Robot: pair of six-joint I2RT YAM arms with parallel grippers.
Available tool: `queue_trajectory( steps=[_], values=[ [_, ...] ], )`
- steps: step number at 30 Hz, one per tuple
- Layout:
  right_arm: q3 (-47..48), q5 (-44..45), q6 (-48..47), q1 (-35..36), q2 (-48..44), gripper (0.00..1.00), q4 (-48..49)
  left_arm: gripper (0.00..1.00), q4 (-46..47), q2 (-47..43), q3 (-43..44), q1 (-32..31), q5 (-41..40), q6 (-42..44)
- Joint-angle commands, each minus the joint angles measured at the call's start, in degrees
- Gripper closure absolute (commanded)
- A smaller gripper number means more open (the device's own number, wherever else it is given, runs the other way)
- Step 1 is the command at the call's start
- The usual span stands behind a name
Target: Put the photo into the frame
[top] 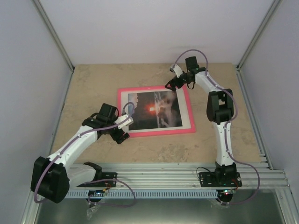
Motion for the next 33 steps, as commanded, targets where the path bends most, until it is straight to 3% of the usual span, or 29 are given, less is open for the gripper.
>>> queue_trajectory(
  steps=[1, 8, 15, 28, 33],
  values=[
    [5.7, 2.1, 4.1, -0.3, 4.3, 0.04, 0.0, 0.01, 2.4, 0.9, -2.2, -3.6, -2.5, 3.0],
    [8.1, 0.6, 5.8, -0.8, 9.1, 0.05, 0.3, 0.01, 5.7, 2.9, -5.0, -9.7, -7.7, 3.0],
    [3.0, -4.9, 5.0, -1.9, 7.7, 0.11, -3.9, 0.00, 13.6, 3.9, -8.5, -14.7, -17.4, 1.8],
    [-13.2, -9.2, -3.8, -7.3, -1.4, 0.16, -12.7, 0.01, 26.9, 6.0, -13.0, -14.8, -37.2, 1.2],
    [-24.4, -8.5, -10.4, -7.7, -7.6, 0.17, -14.6, 0.01, 31.2, 10.6, -10.2, -12.1, -37.3, -1.2]
  ],
)
